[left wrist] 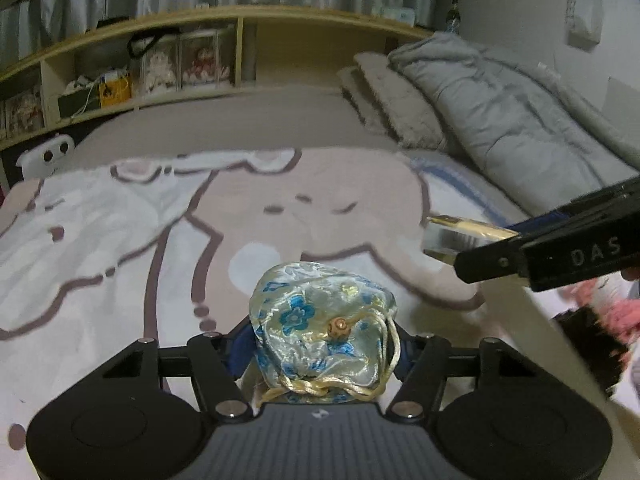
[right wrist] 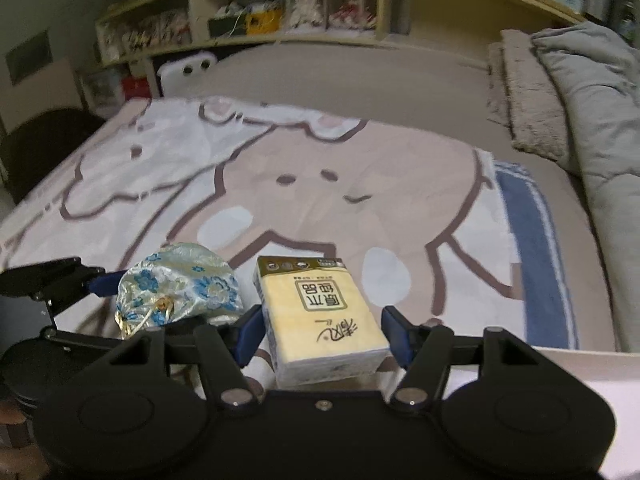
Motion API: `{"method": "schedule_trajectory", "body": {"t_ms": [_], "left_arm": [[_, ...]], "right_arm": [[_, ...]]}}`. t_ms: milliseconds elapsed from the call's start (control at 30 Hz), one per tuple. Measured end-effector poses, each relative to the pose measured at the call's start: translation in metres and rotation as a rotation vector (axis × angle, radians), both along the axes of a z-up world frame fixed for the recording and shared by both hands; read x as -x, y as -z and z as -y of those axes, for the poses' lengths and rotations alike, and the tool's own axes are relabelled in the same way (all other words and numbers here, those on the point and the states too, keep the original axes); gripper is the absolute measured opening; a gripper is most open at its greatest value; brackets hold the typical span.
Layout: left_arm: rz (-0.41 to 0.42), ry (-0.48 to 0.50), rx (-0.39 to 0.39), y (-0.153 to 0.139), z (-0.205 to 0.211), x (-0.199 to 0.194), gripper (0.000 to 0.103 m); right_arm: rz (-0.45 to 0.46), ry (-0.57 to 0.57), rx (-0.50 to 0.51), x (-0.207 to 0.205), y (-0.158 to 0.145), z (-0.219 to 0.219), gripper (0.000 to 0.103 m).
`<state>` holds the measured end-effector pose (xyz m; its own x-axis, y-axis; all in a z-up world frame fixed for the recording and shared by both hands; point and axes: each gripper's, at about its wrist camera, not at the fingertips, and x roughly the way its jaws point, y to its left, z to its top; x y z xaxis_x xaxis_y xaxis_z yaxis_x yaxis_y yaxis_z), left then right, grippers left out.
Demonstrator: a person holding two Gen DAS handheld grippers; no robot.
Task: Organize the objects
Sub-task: 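Lift the pouch and tissue pack and carry both over the white box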
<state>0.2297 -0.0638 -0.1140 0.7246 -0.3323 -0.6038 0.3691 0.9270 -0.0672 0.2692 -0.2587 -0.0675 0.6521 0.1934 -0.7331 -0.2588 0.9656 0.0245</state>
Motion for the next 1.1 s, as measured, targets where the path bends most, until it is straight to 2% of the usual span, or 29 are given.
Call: {"method": "schedule_trajectory", "body": {"t_ms": [333, 600, 833, 1100], "left_arm": [[0.069, 0.032, 0.069, -0.053, 0.006, 0.033, 0.064], [0.104, 0.066, 0.106, -0.082, 0.011, 0.062, 0.064], [0.128, 0.110, 0.139, -0.100, 0.022, 0.083, 0.064], [0.151, 0.189, 0.160, -0.112, 0.053, 0.101, 0.064]], "right_arm": [[0.050, 0.117, -0.052, 0.051, -0.048, 0.050, 0.064], [0.092, 0.210, -0.081, 0.093, -0.079, 0.097, 0.064], [0.128, 0.268, -0.079, 0.129, -0.093, 0.132, 0.064], [0.152, 0.335, -0.062, 0.167, -0.099, 0.177, 0.064]]}}
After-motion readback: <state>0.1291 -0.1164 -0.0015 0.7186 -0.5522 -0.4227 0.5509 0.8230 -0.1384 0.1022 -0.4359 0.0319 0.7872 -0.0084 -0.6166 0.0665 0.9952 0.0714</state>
